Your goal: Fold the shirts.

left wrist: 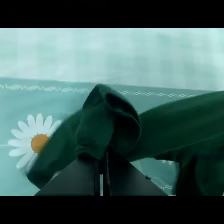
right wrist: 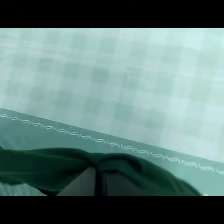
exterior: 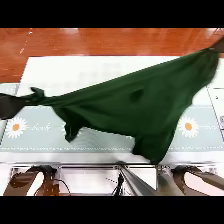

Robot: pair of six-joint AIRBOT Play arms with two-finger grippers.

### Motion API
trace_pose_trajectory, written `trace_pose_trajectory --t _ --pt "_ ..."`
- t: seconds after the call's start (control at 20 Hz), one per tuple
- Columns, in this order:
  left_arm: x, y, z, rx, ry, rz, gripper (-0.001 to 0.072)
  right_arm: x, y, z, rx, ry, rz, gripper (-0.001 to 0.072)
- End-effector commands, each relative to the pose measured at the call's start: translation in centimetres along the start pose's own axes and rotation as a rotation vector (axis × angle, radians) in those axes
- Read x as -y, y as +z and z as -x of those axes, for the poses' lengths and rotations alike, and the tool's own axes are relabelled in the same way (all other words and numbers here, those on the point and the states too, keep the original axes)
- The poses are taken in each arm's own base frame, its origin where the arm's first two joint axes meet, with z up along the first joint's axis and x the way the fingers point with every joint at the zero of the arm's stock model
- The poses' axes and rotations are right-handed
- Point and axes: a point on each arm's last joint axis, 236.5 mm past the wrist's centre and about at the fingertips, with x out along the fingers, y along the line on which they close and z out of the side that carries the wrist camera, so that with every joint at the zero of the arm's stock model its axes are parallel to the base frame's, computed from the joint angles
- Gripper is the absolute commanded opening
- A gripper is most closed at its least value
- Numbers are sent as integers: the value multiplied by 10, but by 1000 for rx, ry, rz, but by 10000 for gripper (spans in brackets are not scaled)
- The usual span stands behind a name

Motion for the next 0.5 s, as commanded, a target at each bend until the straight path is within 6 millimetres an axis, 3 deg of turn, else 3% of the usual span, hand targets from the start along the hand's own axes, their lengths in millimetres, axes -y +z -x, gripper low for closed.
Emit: trace_pose_trajectory --t 0.0,0.15,0.3,0.45 --pt "-40 -11 -74 -110 34 91 25 33 26 -102 -73 -5 -24 29" --pt "-64 13 -120 -110 59 107 25 51 54 -170 -15 -26 -29 30" --pt "-84 44 -162 -29 68 80 25 67 77 -211 64 -39 -62 29" --pt "-104 69 -191 60 94 55 25 80 71 -245 39 -43 -91 30"
